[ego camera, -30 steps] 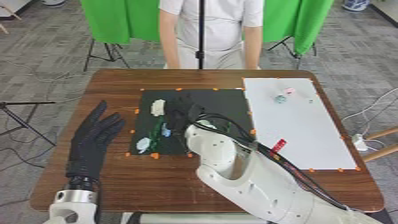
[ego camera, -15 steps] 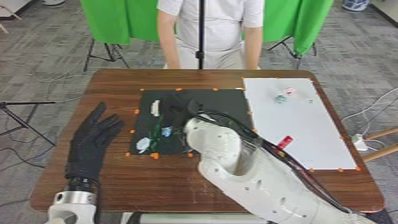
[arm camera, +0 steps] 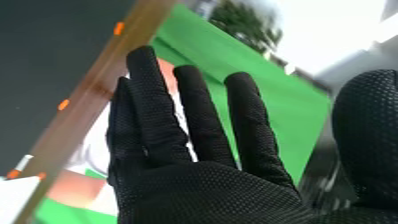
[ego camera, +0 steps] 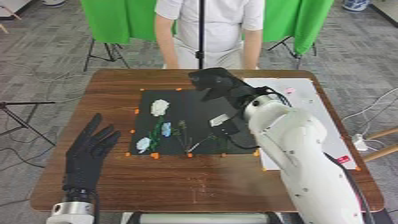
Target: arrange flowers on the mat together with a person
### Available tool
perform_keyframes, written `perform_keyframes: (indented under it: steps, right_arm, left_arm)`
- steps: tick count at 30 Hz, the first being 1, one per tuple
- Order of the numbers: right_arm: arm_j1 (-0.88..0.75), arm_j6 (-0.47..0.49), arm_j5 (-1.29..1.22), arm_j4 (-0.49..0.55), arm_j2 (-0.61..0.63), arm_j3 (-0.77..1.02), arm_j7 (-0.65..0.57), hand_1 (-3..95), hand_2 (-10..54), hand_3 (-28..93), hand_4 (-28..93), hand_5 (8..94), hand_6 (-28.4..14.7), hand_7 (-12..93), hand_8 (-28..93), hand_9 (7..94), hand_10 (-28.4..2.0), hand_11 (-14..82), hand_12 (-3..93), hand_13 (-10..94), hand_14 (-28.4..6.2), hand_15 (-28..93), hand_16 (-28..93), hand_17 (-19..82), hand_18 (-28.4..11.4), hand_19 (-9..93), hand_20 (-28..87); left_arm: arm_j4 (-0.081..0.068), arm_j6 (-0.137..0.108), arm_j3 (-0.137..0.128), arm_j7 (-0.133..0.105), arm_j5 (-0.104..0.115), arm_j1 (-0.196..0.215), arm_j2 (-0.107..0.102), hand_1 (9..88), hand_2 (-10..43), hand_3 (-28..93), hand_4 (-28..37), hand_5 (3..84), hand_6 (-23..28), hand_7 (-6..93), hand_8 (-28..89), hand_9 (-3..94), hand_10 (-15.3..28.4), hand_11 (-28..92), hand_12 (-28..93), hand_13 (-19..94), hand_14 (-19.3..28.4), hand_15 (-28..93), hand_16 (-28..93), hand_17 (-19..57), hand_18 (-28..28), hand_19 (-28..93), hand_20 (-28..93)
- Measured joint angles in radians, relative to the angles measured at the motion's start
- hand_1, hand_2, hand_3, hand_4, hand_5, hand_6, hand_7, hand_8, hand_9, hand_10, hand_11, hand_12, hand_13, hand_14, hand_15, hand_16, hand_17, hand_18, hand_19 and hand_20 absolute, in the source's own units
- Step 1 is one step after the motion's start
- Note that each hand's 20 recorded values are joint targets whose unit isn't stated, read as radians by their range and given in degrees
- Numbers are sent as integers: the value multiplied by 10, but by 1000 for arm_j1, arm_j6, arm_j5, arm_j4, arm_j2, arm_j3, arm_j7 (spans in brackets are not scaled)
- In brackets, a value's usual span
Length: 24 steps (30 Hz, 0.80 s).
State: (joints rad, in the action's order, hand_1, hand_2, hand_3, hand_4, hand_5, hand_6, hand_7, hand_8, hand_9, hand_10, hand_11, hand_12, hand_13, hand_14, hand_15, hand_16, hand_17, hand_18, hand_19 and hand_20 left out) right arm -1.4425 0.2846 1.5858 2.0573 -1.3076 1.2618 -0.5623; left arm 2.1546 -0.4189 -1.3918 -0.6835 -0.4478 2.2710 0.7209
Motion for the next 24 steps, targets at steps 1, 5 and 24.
perform_keyframes:
  steps: [1, 5, 24]
  right_arm:
    - [-26, -5, -56, 12, 5, 41, 24, 184, 16, 765, -283, 386, -1, 110, -118, 435, -169, 96, 119, 403, -202, 337, 120, 51, -195, 545, 130]
    - [-145, -55, -257, 56, 35, 183, 123, 183, 24, 767, -283, 369, 7, 111, -117, 415, -167, 79, 119, 398, -199, 322, 127, 48, -196, 530, 140]
    - [-531, -144, -678, 115, 14, 495, 247, 161, 41, 759, -283, 326, 26, 105, -116, 373, -146, 44, 120, 346, -205, 121, 207, 43, -186, 358, 141]
  left_arm:
    - [0, 0, 0, 0, 0, 0, 0, 188, 115, 714, -283, 273, 52, 104, -94, 282, 175, 185, 110, 229, 226, 323, -35, -86, 188, 444, 104]
    - [0, -4, 1, 0, -4, 0, -4, 182, 119, 708, -283, 271, 49, 103, -94, 276, 171, 176, 111, 229, 226, 322, -33, -84, 192, 454, 111]
    - [-1, -22, 13, 12, -47, -2, -13, 148, 131, 682, -283, 262, 40, 98, -92, 271, 165, 154, 118, 226, 225, 304, -26, -86, 192, 439, 111]
